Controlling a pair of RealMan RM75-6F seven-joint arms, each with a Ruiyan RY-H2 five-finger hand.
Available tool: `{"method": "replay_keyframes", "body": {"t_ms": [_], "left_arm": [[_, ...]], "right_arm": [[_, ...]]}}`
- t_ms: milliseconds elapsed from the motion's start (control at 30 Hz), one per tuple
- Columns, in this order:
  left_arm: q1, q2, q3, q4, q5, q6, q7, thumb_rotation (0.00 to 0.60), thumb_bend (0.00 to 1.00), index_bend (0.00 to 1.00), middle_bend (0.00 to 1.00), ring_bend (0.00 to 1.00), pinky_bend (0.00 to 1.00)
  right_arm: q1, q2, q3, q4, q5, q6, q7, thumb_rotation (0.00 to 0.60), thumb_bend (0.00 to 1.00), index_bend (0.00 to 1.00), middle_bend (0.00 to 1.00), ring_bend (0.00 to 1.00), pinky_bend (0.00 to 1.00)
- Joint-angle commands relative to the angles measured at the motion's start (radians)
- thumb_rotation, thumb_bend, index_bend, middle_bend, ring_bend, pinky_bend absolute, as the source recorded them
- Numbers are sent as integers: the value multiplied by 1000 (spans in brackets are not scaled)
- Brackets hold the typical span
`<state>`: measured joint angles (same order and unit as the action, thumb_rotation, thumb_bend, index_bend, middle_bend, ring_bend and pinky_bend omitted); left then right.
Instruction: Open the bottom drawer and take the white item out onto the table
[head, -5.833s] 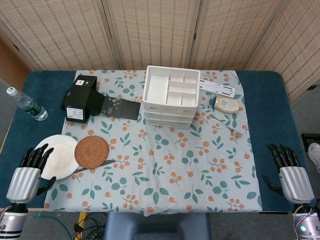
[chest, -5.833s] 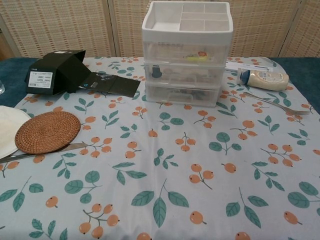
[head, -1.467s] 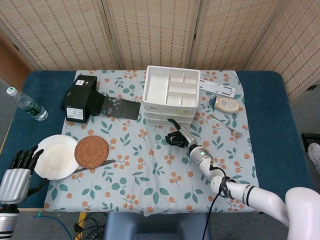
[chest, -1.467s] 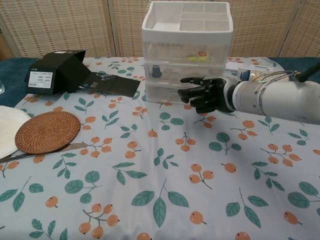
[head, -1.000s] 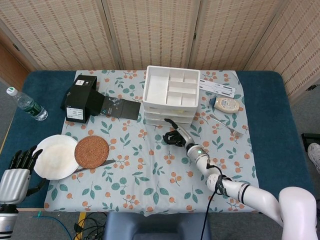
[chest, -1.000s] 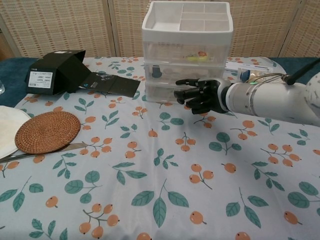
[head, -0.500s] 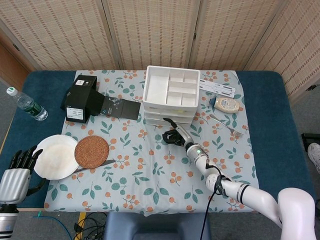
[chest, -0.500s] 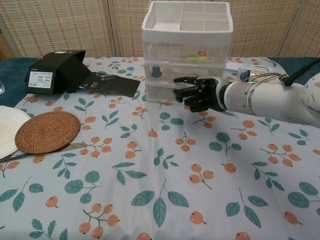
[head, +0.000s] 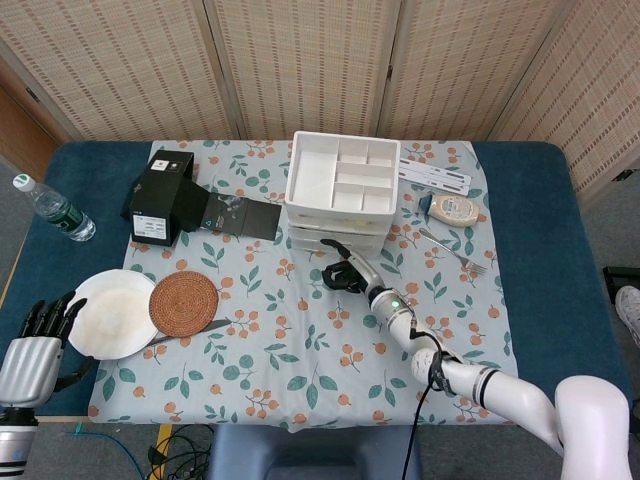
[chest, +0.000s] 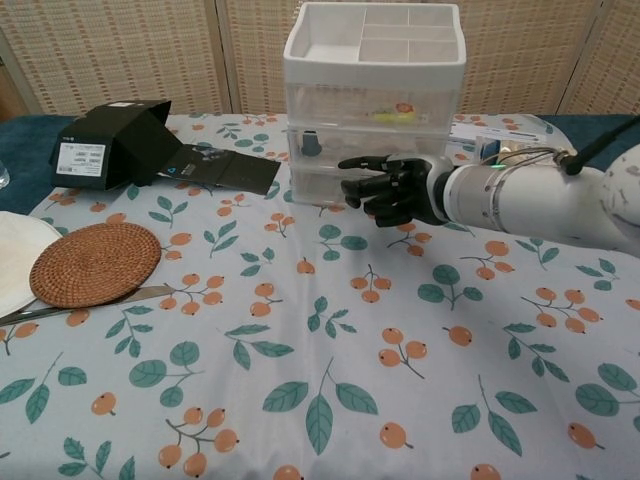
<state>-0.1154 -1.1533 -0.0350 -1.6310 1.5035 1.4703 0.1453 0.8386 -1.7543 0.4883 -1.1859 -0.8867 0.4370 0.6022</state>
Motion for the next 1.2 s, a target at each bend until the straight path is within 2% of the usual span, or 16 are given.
{"method": "replay_keyframes", "body": {"t_ms": [33,500,800,1000,1200], "left_arm": [[0,0,0,0,1,1,-1,600,255,98,72,100,63],[4,1,3,-3,5,5,0,600,255,98,72,101,63],[6,3,5,-5,2,4,2,600,255,98,72,101,63],[2,4,3,-9,2,0,5,600,255,98,72,101,63],[-1,2,3,-11,5,-4,7,600,254,98,72,101,63]], "right_arm": [[-6,6,-2,-14,-8,3,0,600,547,85,739,932,1000],[-42,41,-35,-93,-37,14,-8,600,547,85,736,932,1000],[-81,64,-70,-133,-55,59,-28,600,552,85,731,932,1000],[-123,113,-123,-211,-115,107,-77,600,565,85,731,932,1000],[-159,177,-151,-312,-193,193,-137,600,565,85,728,932,1000]]}}
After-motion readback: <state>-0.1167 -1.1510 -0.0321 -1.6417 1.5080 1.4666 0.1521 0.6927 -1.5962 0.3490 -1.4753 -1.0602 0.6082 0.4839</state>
